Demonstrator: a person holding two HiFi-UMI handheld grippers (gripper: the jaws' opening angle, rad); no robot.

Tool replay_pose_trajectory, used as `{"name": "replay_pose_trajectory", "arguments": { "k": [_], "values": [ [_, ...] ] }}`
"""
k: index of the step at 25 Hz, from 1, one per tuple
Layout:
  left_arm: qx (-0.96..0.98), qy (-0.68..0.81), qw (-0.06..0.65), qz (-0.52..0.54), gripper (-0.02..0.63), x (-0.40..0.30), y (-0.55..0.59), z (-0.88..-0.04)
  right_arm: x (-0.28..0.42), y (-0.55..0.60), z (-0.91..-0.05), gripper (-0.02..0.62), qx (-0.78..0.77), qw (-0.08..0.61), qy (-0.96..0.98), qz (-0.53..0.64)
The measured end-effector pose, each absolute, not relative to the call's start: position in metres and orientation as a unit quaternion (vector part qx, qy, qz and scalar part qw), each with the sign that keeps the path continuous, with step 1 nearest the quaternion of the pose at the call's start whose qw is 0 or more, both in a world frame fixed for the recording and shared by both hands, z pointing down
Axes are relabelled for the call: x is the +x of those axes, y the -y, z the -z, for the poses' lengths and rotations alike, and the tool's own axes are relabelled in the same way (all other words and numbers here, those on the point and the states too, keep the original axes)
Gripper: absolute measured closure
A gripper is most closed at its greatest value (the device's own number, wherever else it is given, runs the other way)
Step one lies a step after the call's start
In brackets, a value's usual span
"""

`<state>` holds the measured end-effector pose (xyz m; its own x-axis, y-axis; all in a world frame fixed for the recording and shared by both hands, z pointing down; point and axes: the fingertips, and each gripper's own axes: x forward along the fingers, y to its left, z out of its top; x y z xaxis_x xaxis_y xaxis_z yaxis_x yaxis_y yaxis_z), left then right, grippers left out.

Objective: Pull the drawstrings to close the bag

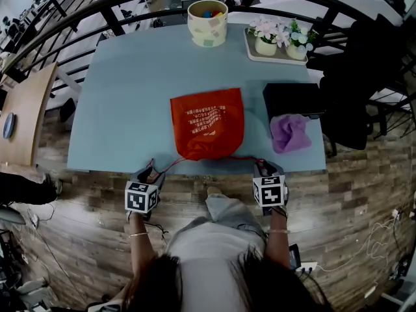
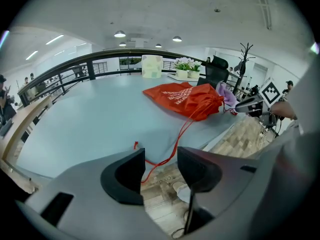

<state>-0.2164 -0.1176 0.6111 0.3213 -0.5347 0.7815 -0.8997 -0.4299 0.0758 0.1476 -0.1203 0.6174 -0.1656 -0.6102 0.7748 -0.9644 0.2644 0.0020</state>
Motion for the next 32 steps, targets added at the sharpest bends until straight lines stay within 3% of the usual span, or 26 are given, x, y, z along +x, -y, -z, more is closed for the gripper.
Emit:
{"name": "replay_pose_trajectory", "arguments": {
  "k": [20, 32],
  "values": [
    [0.788, 0.486, 0.22, -0.308, 0.409, -0.228, 0.064, -0.57, 0.123, 0.068, -0.575, 0.489, 0.571, 0.318, 0.728, -0.209],
    [0.79, 0.505, 0.188, -0.293, 0.488, -0.24, 0.022, -0.545, 0.107, 0.036, -0.545, 0.497, 0.578, 0.297, 0.74, -0.172]
  ]
}}
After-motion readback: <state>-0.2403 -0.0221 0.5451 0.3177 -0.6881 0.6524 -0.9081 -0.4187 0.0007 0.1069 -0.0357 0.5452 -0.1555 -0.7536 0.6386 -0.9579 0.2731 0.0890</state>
